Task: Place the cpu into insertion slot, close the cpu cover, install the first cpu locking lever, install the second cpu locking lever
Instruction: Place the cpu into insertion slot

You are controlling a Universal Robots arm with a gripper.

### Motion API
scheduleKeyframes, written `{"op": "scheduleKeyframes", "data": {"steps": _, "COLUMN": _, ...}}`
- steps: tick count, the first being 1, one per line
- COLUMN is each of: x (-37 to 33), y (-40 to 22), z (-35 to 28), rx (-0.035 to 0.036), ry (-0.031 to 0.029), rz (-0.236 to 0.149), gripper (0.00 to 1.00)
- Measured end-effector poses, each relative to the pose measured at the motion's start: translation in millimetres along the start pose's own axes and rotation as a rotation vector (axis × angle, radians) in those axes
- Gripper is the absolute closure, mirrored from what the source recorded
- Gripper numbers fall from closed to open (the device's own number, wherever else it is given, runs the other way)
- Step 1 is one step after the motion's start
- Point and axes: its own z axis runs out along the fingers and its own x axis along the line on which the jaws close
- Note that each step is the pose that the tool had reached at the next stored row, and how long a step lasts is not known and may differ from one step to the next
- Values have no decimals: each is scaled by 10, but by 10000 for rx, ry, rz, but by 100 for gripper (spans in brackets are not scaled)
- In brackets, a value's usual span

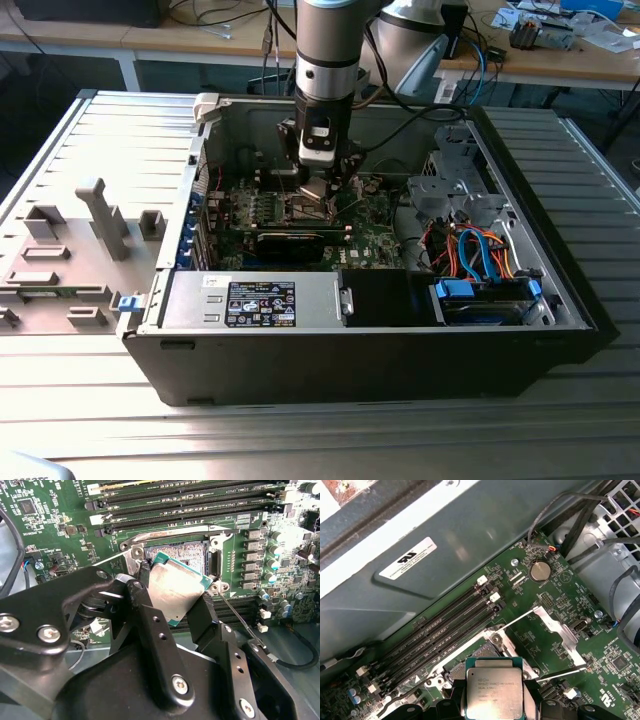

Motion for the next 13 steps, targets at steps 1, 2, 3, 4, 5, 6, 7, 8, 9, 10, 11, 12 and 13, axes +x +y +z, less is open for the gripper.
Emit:
{"op": "scheduleKeyframes", "data": {"steps": 1, "x": 0, "y": 0, "z": 0, "rx": -1, "ry": 0, "rz": 14, "gripper": 46}}
{"op": "scheduleKeyframes", "data": {"steps": 2, "x": 0, "y": 0, "z": 0, "rx": 0, "ry": -1, "rz": 31, "gripper": 46}}
{"op": "scheduleKeyframes", "data": {"steps": 3, "x": 0, "y": 0, "z": 0, "rx": -1, "ry": -2, "rz": 53, "gripper": 46}}
{"op": "scheduleKeyframes", "data": {"steps": 4, "x": 0, "y": 0, "z": 0, "rx": -1, "ry": -2, "rz": 66, "gripper": 46}}
{"op": "scheduleKeyframes", "data": {"steps": 5, "x": 0, "y": 0, "z": 0, "rx": -1, "ry": -2, "rz": 78, "gripper": 46}}
{"op": "scheduleKeyframes", "data": {"steps": 6, "x": 0, "y": 0, "z": 0, "rx": -1, "ry": -3, "rz": 101, "gripper": 46}}
{"op": "scheduleKeyframes", "data": {"steps": 7, "x": 0, "y": 0, "z": 0, "rx": -2, "ry": -4, "rz": 123, "gripper": 46}}
{"op": "scheduleKeyframes", "data": {"steps": 8, "x": 0, "y": 0, "z": 0, "rx": -2, "ry": -4, "rz": 145, "gripper": 46}}
{"op": "scheduleKeyframes", "data": {"steps": 9, "x": 0, "y": 0, "z": 0, "rx": -2, "ry": -5, "rz": 158, "gripper": 46}}
{"op": "scheduleKeyframes", "data": {"steps": 10, "x": 0, "y": 0, "z": 0, "rx": -3, "ry": -5, "rz": 181, "gripper": 46}}
{"op": "scheduleKeyframes", "data": {"steps": 11, "x": 0, "y": 0, "z": 0, "rx": -3, "ry": -6, "rz": 195, "gripper": 46}}
{"op": "scheduleKeyframes", "data": {"steps": 12, "x": 0, "y": 0, "z": 0, "rx": -4, "ry": -6, "rz": 209, "gripper": 46}}
{"op": "scheduleKeyframes", "data": {"steps": 13, "x": 0, "y": 0, "z": 0, "rx": -4, "ry": -7, "rz": 236, "gripper": 46}}
